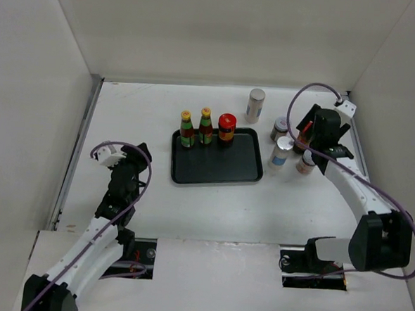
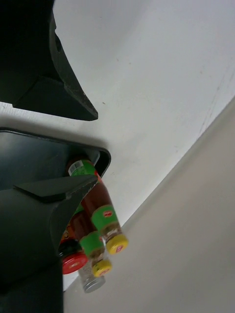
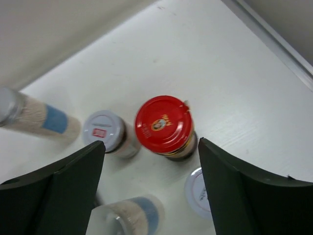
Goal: Organize the condiment bottles
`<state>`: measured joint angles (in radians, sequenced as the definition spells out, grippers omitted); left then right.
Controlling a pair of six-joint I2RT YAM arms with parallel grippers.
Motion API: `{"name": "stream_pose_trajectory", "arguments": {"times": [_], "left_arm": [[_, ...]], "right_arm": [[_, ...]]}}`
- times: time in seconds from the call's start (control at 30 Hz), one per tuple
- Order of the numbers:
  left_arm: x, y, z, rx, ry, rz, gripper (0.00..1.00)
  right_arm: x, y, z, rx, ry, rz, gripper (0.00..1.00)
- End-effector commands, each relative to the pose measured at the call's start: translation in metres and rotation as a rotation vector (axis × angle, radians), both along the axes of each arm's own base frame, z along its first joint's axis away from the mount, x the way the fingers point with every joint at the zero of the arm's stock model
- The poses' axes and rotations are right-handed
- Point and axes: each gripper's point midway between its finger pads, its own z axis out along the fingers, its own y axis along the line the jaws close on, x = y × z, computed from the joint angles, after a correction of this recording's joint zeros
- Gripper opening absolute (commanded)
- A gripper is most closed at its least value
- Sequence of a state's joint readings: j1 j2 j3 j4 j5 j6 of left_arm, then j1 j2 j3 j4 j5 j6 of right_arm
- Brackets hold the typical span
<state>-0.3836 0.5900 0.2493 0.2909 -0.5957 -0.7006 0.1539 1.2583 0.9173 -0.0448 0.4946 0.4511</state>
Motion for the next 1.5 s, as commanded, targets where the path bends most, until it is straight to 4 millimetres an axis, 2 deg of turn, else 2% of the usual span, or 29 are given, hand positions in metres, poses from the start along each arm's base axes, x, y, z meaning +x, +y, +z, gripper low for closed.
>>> {"name": "stream_pose_trajectory", "arguments": {"times": [0.0,0.07,0.1,0.23,0.37,0.47,0.6,0.7,0.77,0.8,0.93,1.1,1.2,1.3,1.47], "left_arm": [[0.006,-0.014,-0.032,-0.161,0.065,-0.103,0.48],[0.01,-0.016,-0.048,-0.187,0.083,-0.12,0.51],[0.011,-0.017,-0.051,-0.189,0.083,-0.126,0.52],[0.011,-0.02,-0.041,-0.153,0.05,-0.14,0.6],[0.01,-0.016,-0.043,-0.156,0.046,-0.12,0.69],[0.011,-0.015,-0.044,-0.158,0.05,-0.115,0.72],[0.012,-0.016,-0.045,-0.158,0.051,-0.116,0.72],[0.013,-0.016,-0.048,-0.153,0.059,-0.116,0.72],[0.013,-0.018,-0.048,-0.153,0.063,-0.12,0.72],[0.013,-0.018,-0.047,-0.152,0.06,-0.122,0.72],[0.015,-0.02,-0.048,-0.147,0.06,-0.129,0.71],[0.015,-0.024,-0.049,-0.139,0.064,-0.138,0.71],[0.016,-0.025,-0.048,-0.137,0.062,-0.146,0.71],[0.016,-0.026,-0.047,-0.137,0.058,-0.148,0.71],[0.016,-0.029,-0.047,-0.136,0.059,-0.159,0.71]], "right_arm": [[0.012,-0.013,0.002,-0.059,0.077,-0.008,0.87],[0.02,-0.014,-0.006,-0.073,0.118,0.009,0.9],[0.022,-0.013,-0.01,-0.075,0.135,0.019,0.92],[0.034,-0.011,-0.034,-0.061,0.197,0.057,0.95],[0.042,-0.014,-0.062,-0.046,0.255,0.055,0.95],[0.049,-0.015,-0.069,-0.043,0.252,0.049,0.95],[0.055,-0.015,-0.076,-0.039,0.255,0.051,0.88],[0.059,-0.014,-0.074,-0.039,0.234,0.051,0.75],[0.061,-0.015,-0.065,-0.045,0.196,0.042,0.66],[0.06,-0.016,-0.06,-0.05,0.177,0.036,0.64],[0.06,-0.023,-0.021,-0.086,0.055,0.003,0.6],[0.055,-0.015,0.027,-0.106,-0.078,0.017,0.56],[0.051,-0.014,0.048,-0.116,-0.126,0.022,0.56],[0.045,0.005,0.067,-0.128,-0.167,0.073,0.56],[0.044,0.057,0.108,-0.171,-0.238,0.203,0.56]]}}
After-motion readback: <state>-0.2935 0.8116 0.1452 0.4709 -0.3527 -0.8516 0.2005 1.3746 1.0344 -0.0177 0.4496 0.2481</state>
